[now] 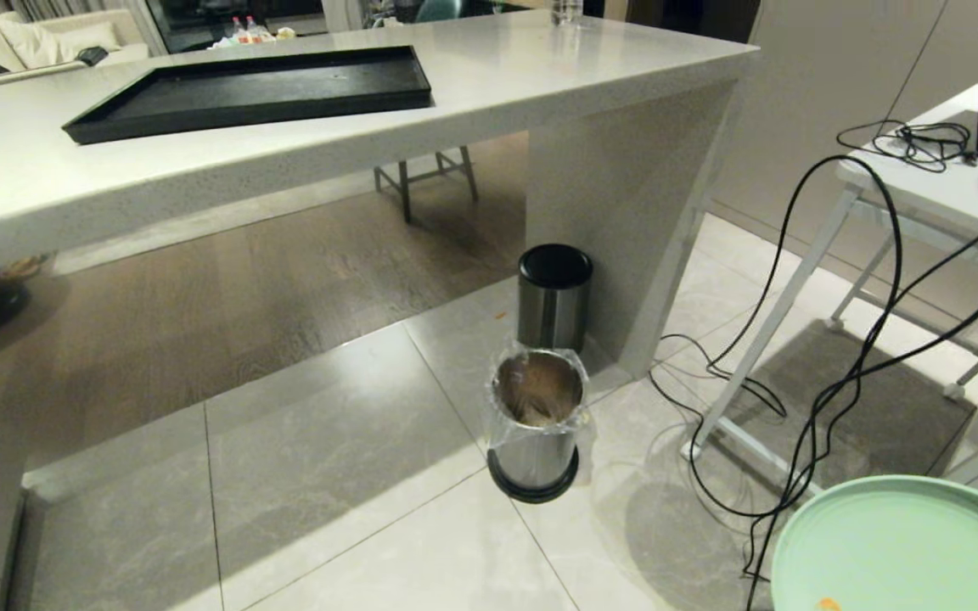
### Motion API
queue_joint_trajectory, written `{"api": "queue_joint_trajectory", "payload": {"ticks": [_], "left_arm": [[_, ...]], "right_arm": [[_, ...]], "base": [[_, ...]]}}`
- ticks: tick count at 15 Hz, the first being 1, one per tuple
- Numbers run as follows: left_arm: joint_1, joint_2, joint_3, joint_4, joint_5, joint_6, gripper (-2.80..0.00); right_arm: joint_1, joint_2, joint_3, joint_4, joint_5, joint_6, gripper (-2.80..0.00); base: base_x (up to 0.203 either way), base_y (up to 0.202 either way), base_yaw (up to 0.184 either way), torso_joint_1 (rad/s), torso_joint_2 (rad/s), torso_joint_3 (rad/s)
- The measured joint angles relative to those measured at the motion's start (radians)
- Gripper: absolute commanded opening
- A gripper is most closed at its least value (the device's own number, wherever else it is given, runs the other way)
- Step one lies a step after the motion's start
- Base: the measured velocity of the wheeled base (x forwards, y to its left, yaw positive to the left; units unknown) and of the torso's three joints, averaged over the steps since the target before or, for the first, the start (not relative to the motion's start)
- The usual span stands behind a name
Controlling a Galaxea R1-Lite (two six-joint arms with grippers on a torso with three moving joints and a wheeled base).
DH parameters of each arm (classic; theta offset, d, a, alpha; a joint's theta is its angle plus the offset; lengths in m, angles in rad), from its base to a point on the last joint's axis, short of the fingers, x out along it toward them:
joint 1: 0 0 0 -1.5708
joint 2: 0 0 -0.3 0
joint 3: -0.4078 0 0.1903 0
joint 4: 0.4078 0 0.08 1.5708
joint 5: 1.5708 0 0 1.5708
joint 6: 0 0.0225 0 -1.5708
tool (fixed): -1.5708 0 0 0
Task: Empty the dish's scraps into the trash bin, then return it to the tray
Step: Put the plate back to the table
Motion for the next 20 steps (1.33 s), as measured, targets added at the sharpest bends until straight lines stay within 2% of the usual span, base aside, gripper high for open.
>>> {"api": "queue_joint_trajectory", "payload": {"ticks": [20], "left_arm": [[0.000, 0.000, 0.000, 0.000, 0.000, 0.002, -2.80]], "right_arm": [[0.000, 0.001, 0.000, 0.000, 0.000, 0.001, -2.80]], "base": [[0.000, 0.000, 0.000, 0.001, 0.00, 0.018]]}}
